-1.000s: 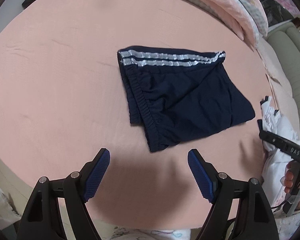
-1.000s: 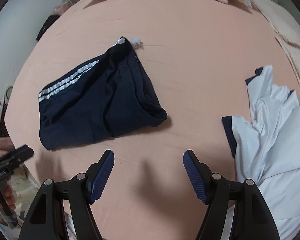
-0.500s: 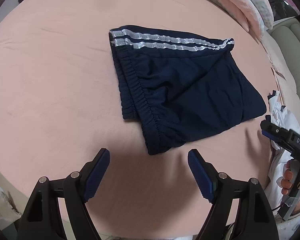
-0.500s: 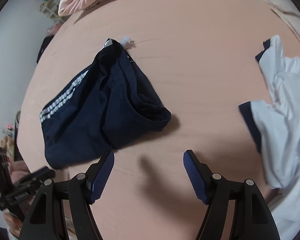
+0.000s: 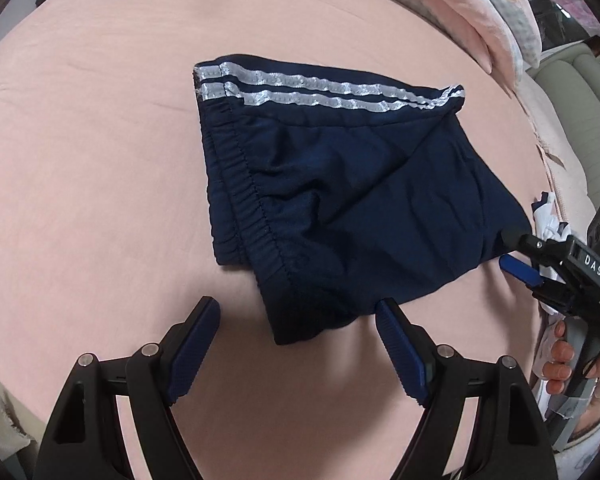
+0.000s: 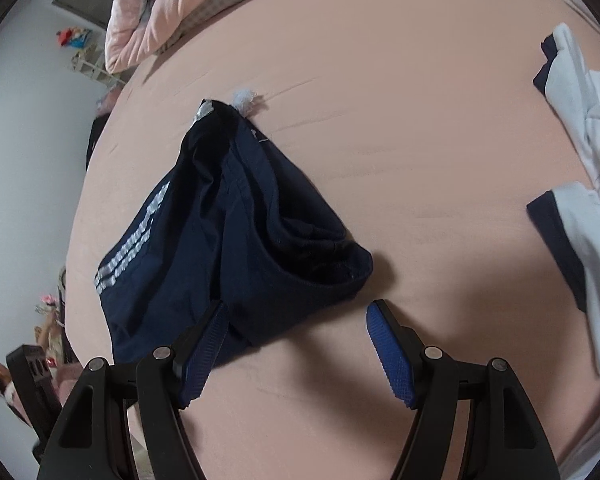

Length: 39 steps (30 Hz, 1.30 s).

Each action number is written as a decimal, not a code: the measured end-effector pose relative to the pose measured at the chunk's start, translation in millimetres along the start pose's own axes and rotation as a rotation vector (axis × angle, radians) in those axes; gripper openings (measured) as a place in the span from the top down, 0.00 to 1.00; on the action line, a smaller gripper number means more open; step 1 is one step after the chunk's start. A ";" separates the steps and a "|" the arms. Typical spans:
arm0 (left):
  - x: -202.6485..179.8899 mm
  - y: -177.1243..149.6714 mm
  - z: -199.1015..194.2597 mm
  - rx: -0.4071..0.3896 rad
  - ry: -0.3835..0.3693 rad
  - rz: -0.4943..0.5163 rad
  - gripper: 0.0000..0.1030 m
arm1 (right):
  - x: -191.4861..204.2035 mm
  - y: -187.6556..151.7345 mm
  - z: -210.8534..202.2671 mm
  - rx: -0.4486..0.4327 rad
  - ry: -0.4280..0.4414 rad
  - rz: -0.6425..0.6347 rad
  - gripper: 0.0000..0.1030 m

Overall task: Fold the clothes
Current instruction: 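Lower both grippers onto the folded pants edge and close them, then hold the folded pants edge with both grippers and lift it slightly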

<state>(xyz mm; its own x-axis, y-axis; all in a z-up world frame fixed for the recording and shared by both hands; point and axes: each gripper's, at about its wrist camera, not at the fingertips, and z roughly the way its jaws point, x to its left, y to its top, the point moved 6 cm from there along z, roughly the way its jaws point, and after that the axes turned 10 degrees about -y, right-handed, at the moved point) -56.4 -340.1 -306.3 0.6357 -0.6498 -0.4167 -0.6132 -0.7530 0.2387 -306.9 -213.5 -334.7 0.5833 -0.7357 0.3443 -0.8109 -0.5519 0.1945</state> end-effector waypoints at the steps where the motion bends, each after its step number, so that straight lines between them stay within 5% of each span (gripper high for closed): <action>1: 0.5 -0.5 1.1 0.003 0.001 0.005 0.23 | 0.1 1.1 0.4 -0.003 0.005 0.006 0.31; 6: -2.0 -2.3 1.1 -0.003 -0.022 0.030 0.26 | 0.2 6.0 3.2 -0.019 0.030 0.030 0.31; 11: -4.1 -6.7 1.3 -0.004 -0.016 0.052 0.55 | 0.3 8.6 6.0 -0.044 0.045 0.050 0.32; 15: -3.8 -11.0 1.6 -0.002 -0.007 0.064 0.67 | -5.9 10.5 9.0 -0.058 0.031 0.084 0.63; 18: -3.6 -14.5 1.4 -0.005 -0.017 0.070 0.76 | -6.7 12.7 12.4 -0.064 0.026 0.083 0.72; 23: -2.0 -19.3 -2.4 -0.014 -0.037 0.073 0.81 | 1.5 14.1 17.6 -0.078 0.017 0.054 0.90; 39: 37.2 -21.5 -32.3 -0.026 -0.075 0.042 0.82 | 21.7 2.9 -9.1 -0.118 0.069 -0.020 0.92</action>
<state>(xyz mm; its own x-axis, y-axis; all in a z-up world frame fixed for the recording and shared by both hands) -4.4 -351.5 -298.6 0.5717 -0.6721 -0.4705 -0.6255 -0.7282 0.2801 -297.0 -227.5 -318.3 0.5980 -0.6939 0.4011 -0.8015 -0.5133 0.3068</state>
